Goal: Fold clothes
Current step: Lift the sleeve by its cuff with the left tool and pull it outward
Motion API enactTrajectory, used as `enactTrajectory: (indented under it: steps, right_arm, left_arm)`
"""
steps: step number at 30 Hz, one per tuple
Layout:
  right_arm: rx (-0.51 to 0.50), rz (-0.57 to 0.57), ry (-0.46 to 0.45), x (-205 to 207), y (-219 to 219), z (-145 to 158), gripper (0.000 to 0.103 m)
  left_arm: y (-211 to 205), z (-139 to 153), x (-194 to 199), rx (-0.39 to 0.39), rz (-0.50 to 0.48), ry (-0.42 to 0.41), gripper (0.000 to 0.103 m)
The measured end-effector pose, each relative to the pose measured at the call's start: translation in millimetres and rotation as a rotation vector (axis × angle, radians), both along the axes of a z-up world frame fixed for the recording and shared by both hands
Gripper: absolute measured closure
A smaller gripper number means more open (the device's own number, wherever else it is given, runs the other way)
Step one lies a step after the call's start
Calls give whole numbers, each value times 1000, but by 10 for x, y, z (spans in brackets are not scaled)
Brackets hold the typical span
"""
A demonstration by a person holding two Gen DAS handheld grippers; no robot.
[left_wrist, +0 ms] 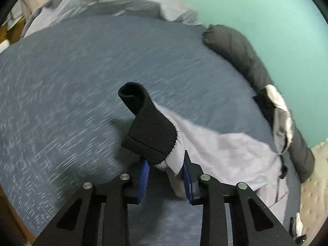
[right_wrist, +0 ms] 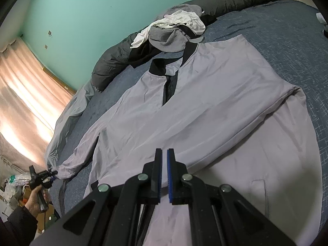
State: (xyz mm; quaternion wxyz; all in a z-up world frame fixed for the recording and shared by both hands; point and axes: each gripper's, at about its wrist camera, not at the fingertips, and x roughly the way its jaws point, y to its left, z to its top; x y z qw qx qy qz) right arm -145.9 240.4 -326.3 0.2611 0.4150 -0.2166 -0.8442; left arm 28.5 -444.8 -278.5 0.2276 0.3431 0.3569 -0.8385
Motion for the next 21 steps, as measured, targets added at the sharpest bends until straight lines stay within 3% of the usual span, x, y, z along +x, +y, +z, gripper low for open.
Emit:
enactTrajectory:
  steps: [12,21]
  right_arm:
    - [-35,-24,-3,-9,156,41,99]
    - [-75,-54,-28,-53,369,-2,99]
  left_arm:
    - [844,903,-922,-68,-281,136,77]
    - [2019,1466,-1714,-115,-524,192,80]
